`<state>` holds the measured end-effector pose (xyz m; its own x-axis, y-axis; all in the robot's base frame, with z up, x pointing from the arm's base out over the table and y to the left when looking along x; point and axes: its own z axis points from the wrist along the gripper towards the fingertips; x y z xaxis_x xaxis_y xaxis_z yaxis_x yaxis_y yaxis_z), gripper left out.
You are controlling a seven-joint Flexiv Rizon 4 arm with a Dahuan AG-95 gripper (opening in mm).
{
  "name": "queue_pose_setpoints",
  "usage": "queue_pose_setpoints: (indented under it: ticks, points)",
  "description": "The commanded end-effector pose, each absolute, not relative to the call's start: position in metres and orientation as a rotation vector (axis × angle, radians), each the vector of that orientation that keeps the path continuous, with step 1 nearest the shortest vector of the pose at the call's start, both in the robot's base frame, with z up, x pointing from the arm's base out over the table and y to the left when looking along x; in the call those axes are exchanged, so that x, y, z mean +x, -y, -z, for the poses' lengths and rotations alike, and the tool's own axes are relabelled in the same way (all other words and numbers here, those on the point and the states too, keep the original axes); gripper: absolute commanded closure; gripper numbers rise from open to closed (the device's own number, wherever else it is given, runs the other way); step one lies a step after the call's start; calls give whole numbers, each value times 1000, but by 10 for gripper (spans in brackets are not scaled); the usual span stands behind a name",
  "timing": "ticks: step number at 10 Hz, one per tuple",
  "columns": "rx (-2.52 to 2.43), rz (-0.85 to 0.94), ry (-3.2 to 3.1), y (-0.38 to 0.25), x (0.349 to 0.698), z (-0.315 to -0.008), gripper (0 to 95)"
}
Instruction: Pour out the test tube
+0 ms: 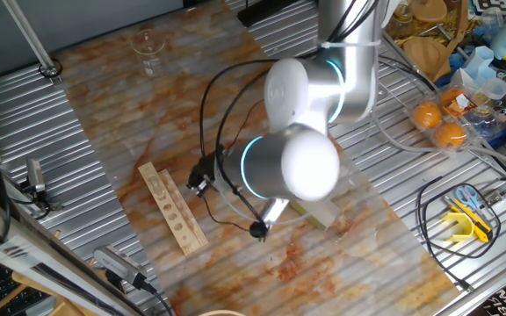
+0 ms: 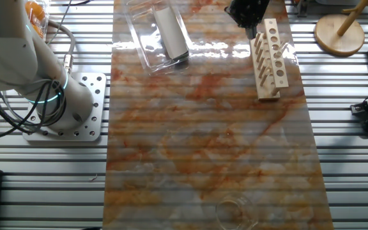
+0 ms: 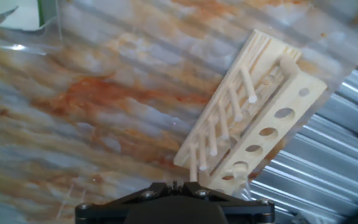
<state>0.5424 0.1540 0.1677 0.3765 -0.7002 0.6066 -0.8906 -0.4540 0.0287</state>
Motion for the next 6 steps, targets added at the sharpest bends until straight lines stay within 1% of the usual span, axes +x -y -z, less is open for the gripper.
queue_pose_setpoints:
  ticks: [1, 4, 6]
  points:
    - [2220, -775, 1410, -167, 552, -169, 760]
    - [2116, -844, 1501, -169, 554, -167, 760]
    - [2097, -856, 1519, -173, 559, -158, 760]
